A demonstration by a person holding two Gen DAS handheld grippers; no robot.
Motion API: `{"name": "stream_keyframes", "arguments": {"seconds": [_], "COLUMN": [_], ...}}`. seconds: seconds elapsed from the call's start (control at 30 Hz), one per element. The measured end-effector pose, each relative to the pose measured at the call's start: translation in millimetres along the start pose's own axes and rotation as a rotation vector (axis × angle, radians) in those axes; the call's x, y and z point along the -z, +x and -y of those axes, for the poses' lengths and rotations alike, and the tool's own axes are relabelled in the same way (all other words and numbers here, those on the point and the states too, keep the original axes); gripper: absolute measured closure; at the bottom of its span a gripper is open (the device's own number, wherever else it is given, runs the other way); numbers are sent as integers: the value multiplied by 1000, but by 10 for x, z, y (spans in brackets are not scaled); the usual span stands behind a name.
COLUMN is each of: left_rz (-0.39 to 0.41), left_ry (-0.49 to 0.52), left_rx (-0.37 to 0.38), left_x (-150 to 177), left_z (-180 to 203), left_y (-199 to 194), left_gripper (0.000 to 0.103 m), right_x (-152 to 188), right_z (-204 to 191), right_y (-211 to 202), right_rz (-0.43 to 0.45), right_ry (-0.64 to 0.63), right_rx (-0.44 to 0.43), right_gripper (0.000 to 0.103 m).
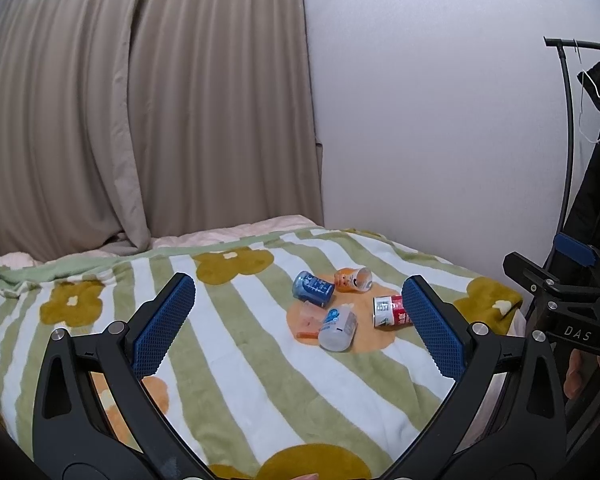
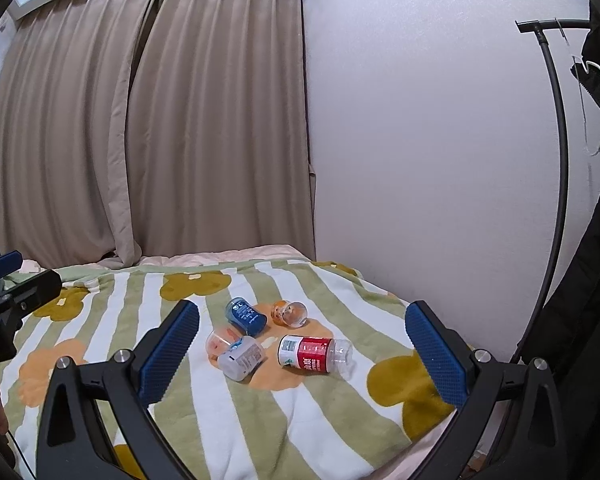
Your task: Flip cup upside down
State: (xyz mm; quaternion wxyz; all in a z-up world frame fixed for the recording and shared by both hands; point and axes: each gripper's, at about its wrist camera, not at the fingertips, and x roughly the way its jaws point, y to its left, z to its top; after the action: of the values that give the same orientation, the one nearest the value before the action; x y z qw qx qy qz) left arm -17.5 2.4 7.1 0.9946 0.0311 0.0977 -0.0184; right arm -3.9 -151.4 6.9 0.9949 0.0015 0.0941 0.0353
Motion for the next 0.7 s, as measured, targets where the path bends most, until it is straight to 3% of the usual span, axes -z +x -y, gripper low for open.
{"name": "stream_keyframes", "arguments": {"seconds": [0.7], "left_rz": [-26], "left_ry": [-11], "left_rx": [7], "left_x": [38], "left_z": [-54], "left_y": [47], "left_gripper": [0], "right_x": [42], "right_z": [-21], "right_y": [14], "right_rz": [-8], "right_ry": [6], "right_rx": [-21], "right_gripper": [0]}}
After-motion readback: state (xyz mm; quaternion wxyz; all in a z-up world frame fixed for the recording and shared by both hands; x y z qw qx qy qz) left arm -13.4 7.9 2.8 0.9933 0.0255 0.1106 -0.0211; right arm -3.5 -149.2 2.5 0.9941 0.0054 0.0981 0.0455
